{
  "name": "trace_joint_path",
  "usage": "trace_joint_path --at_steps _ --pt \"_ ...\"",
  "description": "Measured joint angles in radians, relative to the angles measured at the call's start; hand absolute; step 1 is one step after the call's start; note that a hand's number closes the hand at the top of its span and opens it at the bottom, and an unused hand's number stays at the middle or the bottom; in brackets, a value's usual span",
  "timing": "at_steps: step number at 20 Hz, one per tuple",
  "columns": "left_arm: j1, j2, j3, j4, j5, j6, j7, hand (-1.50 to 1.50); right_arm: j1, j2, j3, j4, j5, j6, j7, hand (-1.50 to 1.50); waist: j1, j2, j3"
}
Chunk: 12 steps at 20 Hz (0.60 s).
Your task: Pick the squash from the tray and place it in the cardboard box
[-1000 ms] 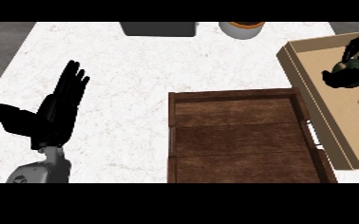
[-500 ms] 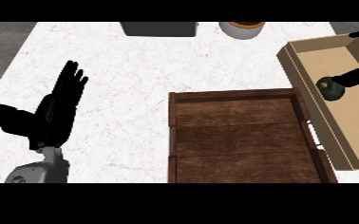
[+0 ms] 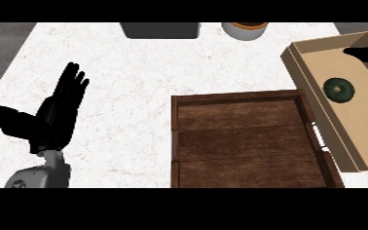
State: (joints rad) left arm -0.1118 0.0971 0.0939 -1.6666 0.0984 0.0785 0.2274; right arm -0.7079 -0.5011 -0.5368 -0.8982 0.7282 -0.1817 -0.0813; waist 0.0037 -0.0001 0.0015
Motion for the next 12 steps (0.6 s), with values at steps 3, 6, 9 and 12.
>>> trace_joint_path --at_steps 3,6,9,12 --pt "0.014 0.001 0.004 0.003 -0.002 -0.001 -0.014 0.00 -0.015 0.005 -0.086 -0.013 -0.131 0.051 -0.009 -1.50 -0.008 -0.003 0.000" --pt "0.015 0.002 0.002 -0.001 -0.003 -0.003 -0.013 0.00 -0.014 0.002 -0.160 -0.011 -0.242 0.090 -0.028 -1.50 -0.007 -0.002 0.000" --pt "0.006 -0.003 0.003 0.005 -0.004 0.004 -0.009 0.00 0.020 -0.001 -0.216 -0.036 -0.336 0.123 -0.044 -1.50 -0.010 -0.002 -0.001" --pt "0.013 0.006 0.011 0.004 0.002 -0.006 -0.013 0.00 0.067 -0.030 -0.268 -0.040 -0.417 0.156 -0.081 -1.50 -0.008 -0.001 -0.001"
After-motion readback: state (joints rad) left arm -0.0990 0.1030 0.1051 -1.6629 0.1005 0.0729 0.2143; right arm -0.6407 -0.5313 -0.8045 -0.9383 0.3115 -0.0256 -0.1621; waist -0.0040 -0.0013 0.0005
